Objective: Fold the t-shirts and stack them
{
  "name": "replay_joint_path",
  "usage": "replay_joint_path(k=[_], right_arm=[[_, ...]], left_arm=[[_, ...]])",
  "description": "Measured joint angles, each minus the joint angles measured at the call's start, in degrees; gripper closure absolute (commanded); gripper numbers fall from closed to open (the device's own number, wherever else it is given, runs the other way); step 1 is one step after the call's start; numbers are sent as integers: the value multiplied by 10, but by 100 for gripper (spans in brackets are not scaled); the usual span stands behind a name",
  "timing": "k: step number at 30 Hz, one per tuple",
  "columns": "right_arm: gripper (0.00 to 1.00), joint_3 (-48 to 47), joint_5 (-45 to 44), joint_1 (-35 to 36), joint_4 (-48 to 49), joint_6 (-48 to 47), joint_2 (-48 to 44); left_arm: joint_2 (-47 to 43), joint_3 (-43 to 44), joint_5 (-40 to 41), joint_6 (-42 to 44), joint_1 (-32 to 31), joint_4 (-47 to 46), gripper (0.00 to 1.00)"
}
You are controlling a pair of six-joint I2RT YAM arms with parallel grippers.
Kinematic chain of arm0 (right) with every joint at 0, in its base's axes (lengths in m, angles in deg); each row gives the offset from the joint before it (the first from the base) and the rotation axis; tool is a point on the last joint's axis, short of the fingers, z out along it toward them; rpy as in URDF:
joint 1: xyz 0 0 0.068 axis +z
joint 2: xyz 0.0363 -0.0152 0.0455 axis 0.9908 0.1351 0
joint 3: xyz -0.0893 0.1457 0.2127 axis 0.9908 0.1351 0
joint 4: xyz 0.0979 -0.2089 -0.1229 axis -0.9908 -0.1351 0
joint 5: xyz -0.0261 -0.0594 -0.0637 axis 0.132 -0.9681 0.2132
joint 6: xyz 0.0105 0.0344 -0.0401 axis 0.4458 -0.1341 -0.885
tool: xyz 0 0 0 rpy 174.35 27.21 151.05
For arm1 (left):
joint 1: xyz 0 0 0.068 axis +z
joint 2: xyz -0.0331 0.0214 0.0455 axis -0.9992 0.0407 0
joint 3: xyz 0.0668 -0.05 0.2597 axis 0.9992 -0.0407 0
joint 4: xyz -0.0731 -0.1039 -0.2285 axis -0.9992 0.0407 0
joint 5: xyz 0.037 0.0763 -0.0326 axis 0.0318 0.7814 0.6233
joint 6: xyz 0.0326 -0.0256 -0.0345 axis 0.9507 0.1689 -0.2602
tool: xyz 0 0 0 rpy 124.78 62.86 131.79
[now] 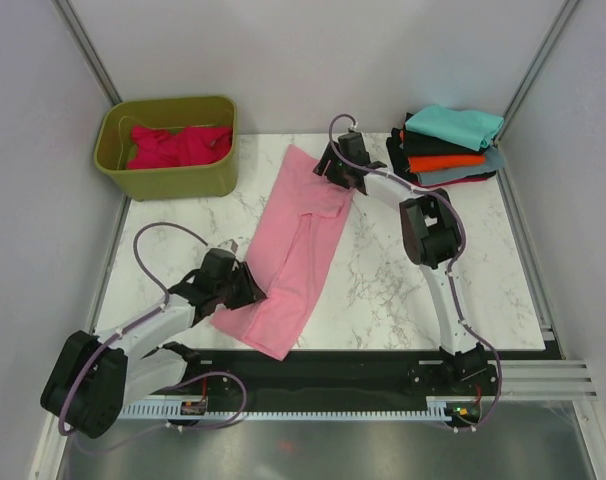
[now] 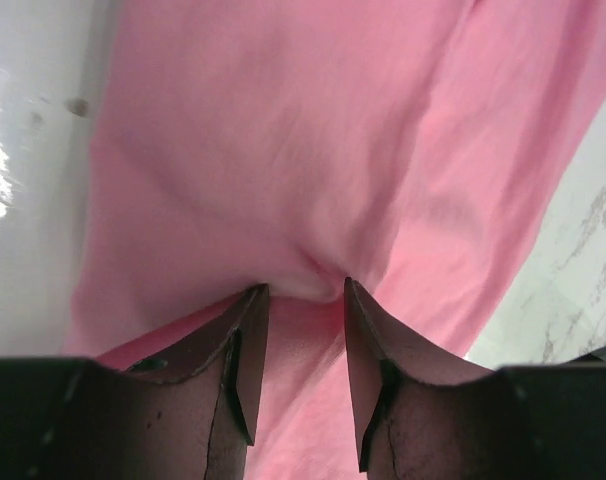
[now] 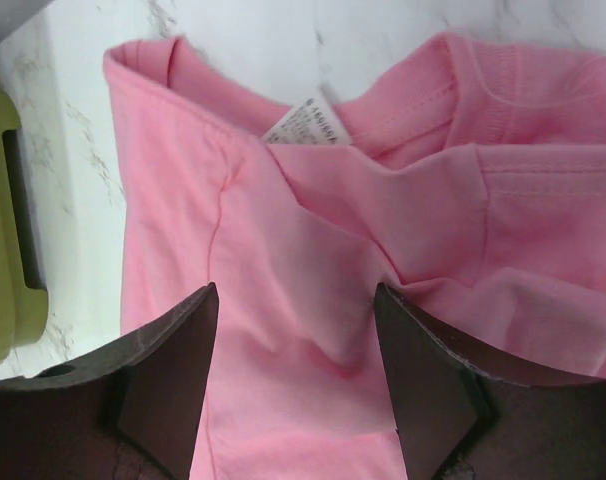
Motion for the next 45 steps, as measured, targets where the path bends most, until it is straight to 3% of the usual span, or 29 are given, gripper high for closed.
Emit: replay_joint_path(k=[10,22,26,29,34,40,45], right_arm=[[25,-189,29,-3,3,-29,123],[22,-230,78,-8,60,-84,163],[20,-230,107,-12,62,-110,163],[12,-227,114,-12,57,-136,155],[7,-178,84,-12,26,-189,81],[2,-113,61,-13,9,-224,-63],[2,37,49,-12,0,-219,-241]], left_arm=[[18,-1,-12,-111,-124,-29,57],[50,56,-9,-158,-174,-40,56],[26,77,3,-158,-189,-19,56],[-17,122,35,-144,-193,28,55],[-96,184,97,-103,-193,85,51],[-210,174,162,-84,-193,150,48],[-264,153,208,-82,-192,210,44]])
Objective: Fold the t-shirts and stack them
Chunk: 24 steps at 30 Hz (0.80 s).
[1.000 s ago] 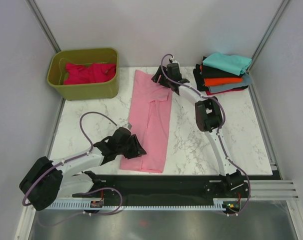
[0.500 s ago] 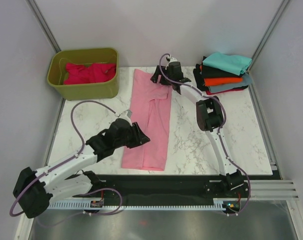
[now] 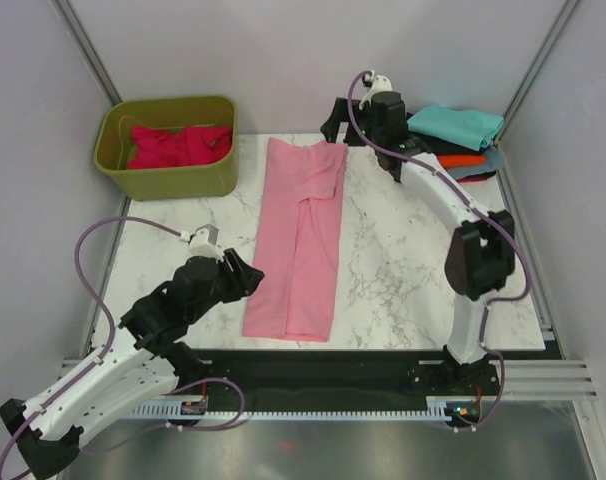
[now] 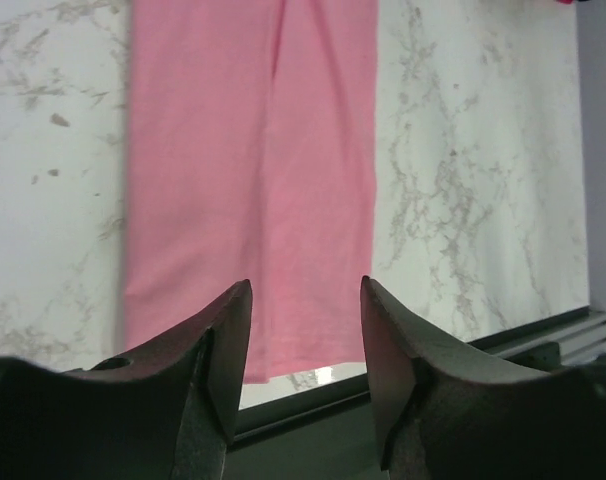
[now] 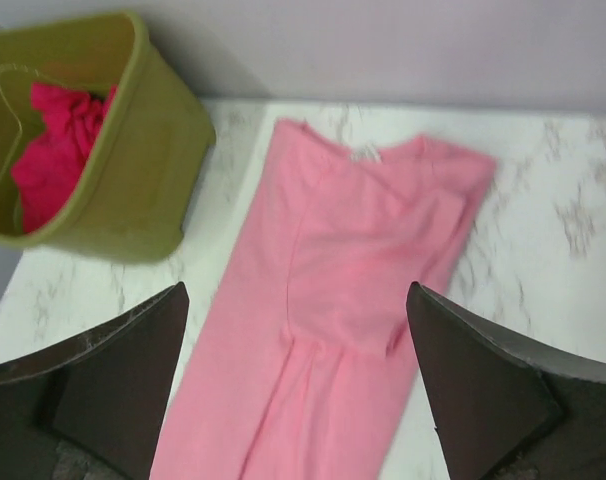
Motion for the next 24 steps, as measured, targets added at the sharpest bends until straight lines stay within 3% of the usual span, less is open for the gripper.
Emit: replay_joint_path(k=[5,12,17,21,24], right_arm=[[2,286,-25,51,-5,48,-229],[7,684,-59,242,-36,198,-513],[8,813,-103,380,-76,317,-605],[9,844,-139,466,-76,389,-628],[11,859,-155,493,-52,424,-621]], left_arm=[[-7,-23,46,-1,0,58,43],[-7,-56,74,-18,1,102,42],[15,-83,71,-40,1,102,43],[28,-99,61,-53,1,101,42],[29,-114,53,-62,2,99,42]])
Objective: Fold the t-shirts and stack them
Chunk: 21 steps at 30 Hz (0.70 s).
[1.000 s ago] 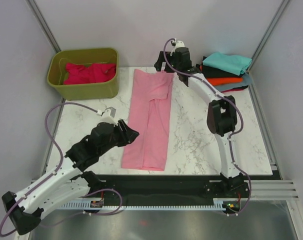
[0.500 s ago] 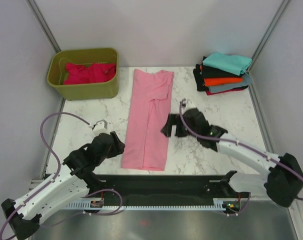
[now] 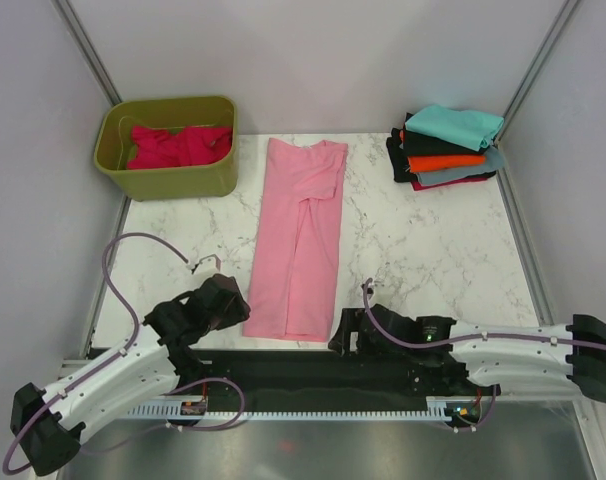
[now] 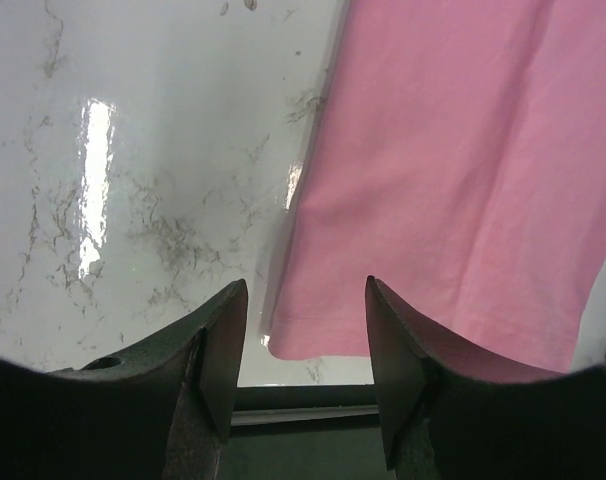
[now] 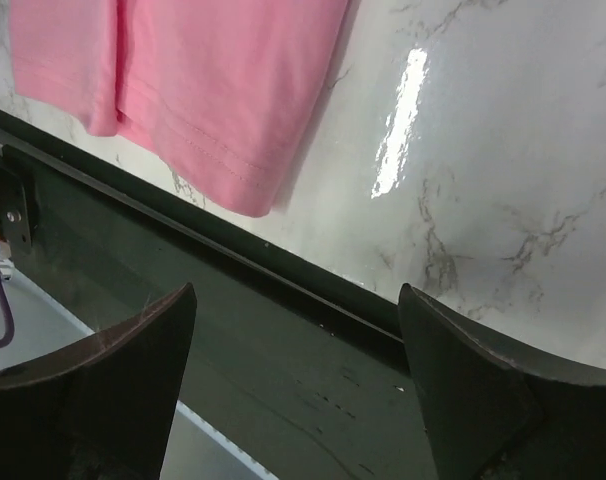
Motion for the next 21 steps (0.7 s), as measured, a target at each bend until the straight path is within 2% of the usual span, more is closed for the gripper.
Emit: replay_joint_path(k=[9,12,15,21], right_arm=[[11,-37,-40,90,78,51,159],[14,-41,-59,101,82,58,181],[18,-37,-79,103,85,68,167],[22,-21,-144,104,94,59,50]], left_arm=[[-1,-24,-21,-16,0,-2,43],[-3,-25,-26,-18,0,-3,43],[-7,-30,-33,-19,0,-5,43],[-11,-33,-38,-19,0,-15,44]])
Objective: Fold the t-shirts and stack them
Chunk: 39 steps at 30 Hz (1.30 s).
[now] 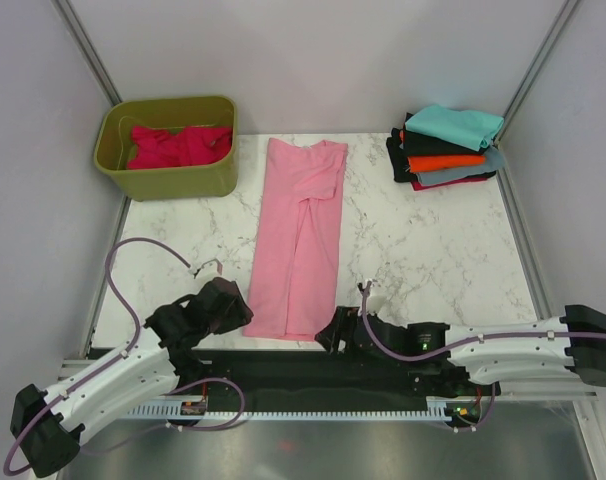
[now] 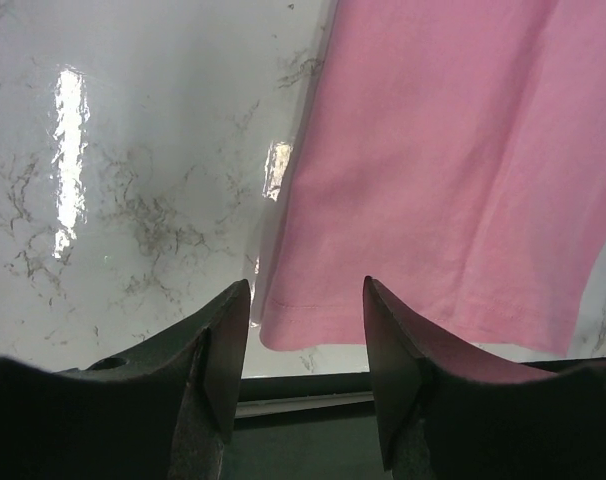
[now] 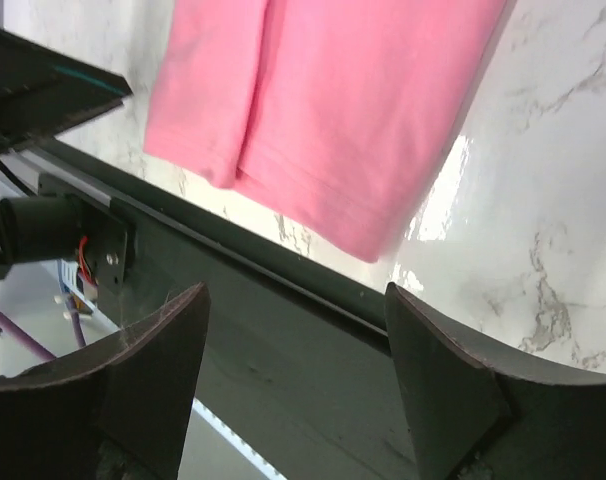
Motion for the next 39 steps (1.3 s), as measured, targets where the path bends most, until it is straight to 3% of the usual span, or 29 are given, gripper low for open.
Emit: replay_joint_path(k=[3,13,30,36,37,39], right_arm=[[24,-16,-28,-4,-19,-2,-5],[31,-39,-36,-24,-35,2,130],[41,-4,-2,-53,95,5,155],[62,0,14,-54,140,17,183],[73,0,16,-54,147,20,188],[81,5,22,-55,155,25,195]], left_arm=[[0,-2,-2,0,0,-6,44],[-15,-12,-12,0,0,-15,45],[-29,-19,-16,0,0,-17,46],[-31,-23,-17,0,0,-19,46],[-31,-24,-18,0,0,-19,47],[-33,-25,-22,-1,0,-20,49]])
